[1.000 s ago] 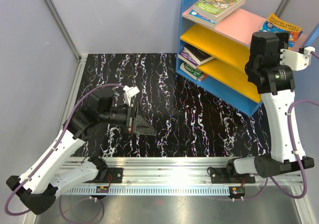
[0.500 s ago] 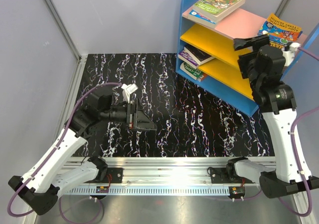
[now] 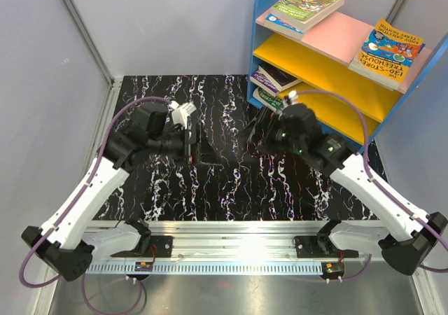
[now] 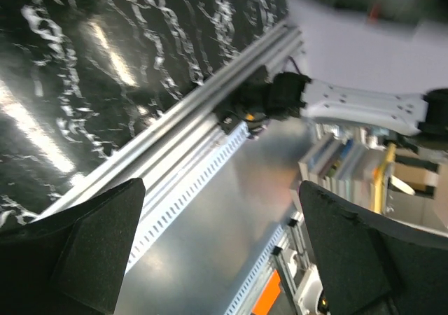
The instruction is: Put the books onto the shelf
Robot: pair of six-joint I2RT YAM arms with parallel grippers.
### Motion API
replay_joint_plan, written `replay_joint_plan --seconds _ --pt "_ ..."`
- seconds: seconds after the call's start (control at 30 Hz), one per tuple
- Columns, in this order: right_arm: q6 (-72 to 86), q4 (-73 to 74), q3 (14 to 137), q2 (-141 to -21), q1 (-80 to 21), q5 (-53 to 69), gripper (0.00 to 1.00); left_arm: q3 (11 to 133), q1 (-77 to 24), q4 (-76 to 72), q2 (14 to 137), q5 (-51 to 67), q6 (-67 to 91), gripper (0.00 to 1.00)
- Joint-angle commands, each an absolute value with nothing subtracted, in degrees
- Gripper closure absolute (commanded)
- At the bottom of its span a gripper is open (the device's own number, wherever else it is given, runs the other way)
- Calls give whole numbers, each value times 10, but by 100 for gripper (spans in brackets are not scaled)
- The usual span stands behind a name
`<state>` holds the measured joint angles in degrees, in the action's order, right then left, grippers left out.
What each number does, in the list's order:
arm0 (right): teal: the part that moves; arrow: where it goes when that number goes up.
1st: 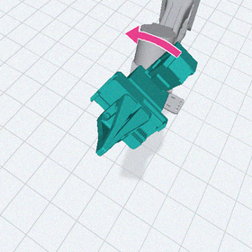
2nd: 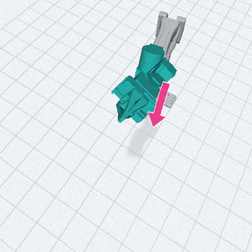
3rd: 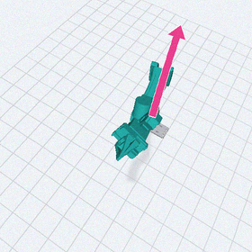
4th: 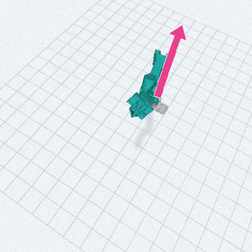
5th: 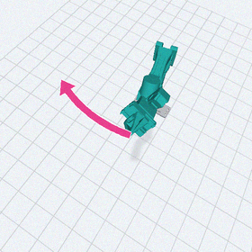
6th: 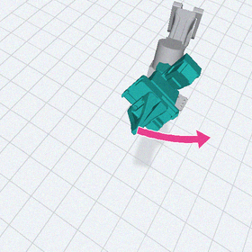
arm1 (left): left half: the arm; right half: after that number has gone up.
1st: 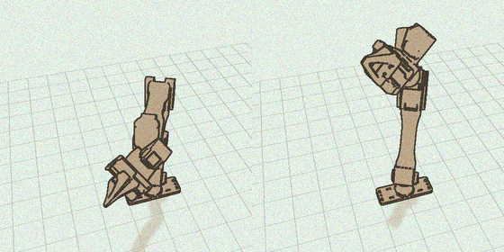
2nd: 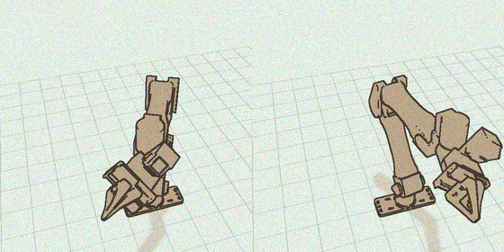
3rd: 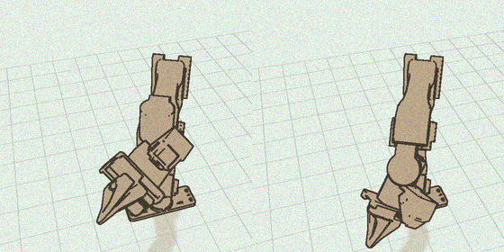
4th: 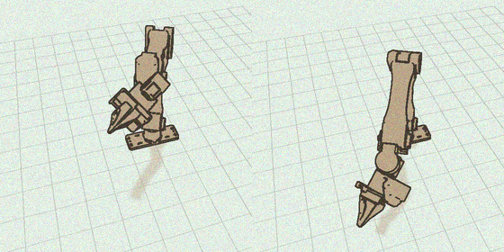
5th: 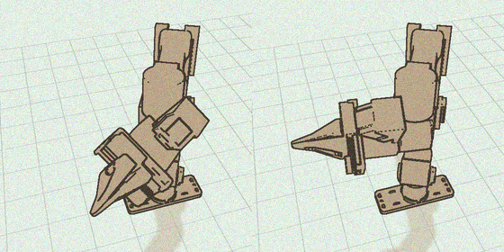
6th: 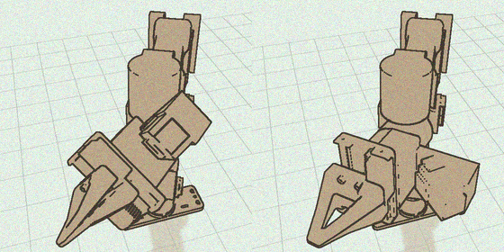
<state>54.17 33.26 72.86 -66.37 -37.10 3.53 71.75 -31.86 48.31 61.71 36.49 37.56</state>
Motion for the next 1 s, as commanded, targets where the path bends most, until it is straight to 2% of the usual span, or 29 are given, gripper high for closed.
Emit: replay_joint_plan --seconds 0.0,0.23,0.33,0.37,0.4,0.43,0.53,0.57,0.63,0.7,0.83,0.97 --pt "555 402 696 -630 -419 -20 0 767 -315 545 652 282 302 1" --pt "515 475 644 -540 -421 -35 0 834 -313 600 724 129 258 1" --pt "501 518 635 -504 -422 -72 0 839 -313 562 702 -12 276 1" --pt "504 538 633 -492 -422 -104 0 818 -312 525 682 -27 274 1" --pt "509 542 630 -465 -422 -122 0 790 -315 473 627 -44 270 1" --pt "522 545 619 -450 -421 -138 0 690 -316 344 593 -87 259 1" --pt "575 554 591 -386 -421 -229 0 513 -318 143 450 -174 218 1" --pt "592 553 576 -371 -422 -267 0 405 -318 28 420 -189 200 1" --pt "534 517 558 -336 -421 -261 0 337 -318 -62 354 -234 149 1" --pt "505 504 554 -322 -421 -251 0 273 -316 -84 325 -257 79 1" --pt "462 505 569 -325 -422 -249 0 195 -312 -117 344 -380 33 1" --pt "411 515 580 -344 -422 -237 0 128 -253 -253 404 -332 13 1"
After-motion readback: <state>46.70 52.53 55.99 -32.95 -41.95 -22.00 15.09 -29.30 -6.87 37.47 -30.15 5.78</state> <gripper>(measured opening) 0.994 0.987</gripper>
